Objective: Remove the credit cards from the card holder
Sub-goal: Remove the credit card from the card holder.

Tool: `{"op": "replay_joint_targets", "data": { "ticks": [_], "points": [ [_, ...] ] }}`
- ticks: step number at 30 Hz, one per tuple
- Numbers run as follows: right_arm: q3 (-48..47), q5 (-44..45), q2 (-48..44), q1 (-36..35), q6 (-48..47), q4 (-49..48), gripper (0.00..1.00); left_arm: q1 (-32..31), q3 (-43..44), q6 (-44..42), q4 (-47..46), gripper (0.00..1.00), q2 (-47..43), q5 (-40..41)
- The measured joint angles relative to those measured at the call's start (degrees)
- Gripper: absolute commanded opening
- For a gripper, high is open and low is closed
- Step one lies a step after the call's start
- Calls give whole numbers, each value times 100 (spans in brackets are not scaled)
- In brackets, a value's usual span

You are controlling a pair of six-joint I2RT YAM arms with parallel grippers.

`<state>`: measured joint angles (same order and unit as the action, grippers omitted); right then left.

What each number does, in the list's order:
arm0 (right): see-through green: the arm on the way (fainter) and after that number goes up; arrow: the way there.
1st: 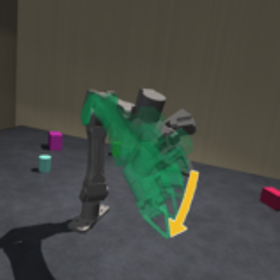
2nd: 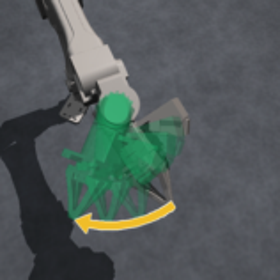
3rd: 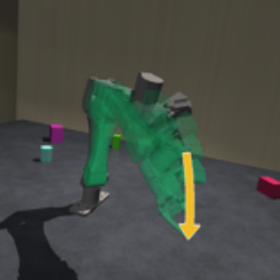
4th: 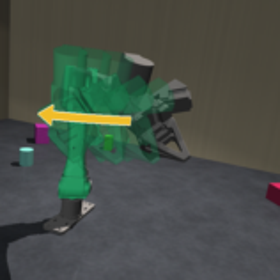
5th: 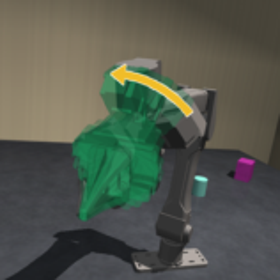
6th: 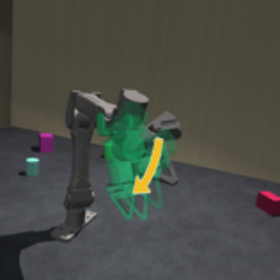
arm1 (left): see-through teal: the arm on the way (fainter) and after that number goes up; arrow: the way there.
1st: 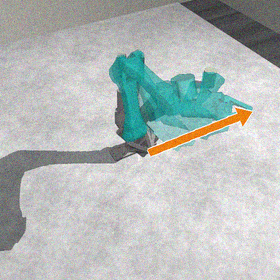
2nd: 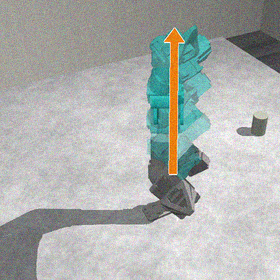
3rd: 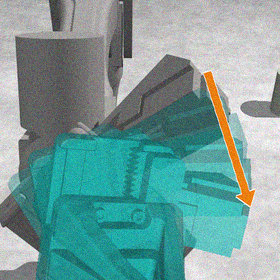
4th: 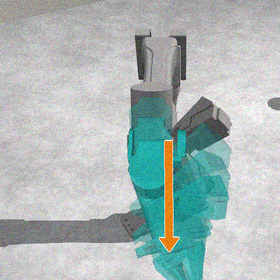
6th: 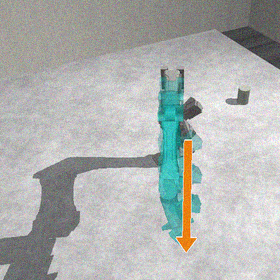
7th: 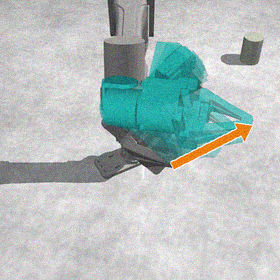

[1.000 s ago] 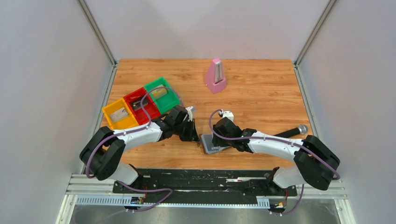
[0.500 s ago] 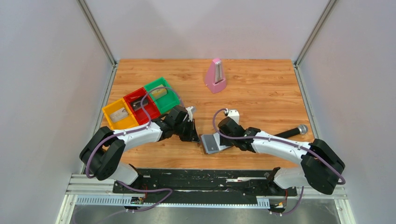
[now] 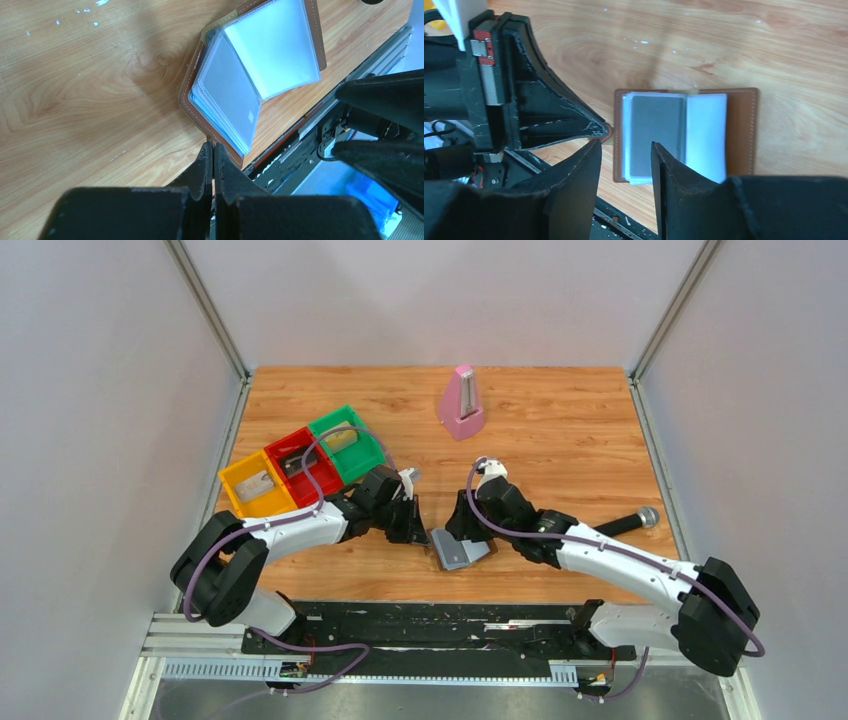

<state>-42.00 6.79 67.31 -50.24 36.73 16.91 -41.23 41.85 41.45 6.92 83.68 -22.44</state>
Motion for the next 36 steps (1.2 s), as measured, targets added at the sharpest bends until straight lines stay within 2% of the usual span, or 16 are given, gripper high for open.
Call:
{"op": "replay_joint_targets", "data": {
  "ticks": [5,8,26,31,36],
  "points": [
    [7,-286,354,0,-20,-365,53,0,0,28,-9,0,0,-2],
    [35,-352,640,0,-63,-455,54,0,0,33,-7,0,0,-2],
    [234,-542,1357,-9,-111,-678,54,0,0,57,-11,0,0,2],
    [234,-540,1438,-9,-116,-721,56,0,0,66,-11,0,0,4],
    [236,-542,1482,-9,-125,-765,52,0,0,68,-11,0,0,4]
  ]
}}
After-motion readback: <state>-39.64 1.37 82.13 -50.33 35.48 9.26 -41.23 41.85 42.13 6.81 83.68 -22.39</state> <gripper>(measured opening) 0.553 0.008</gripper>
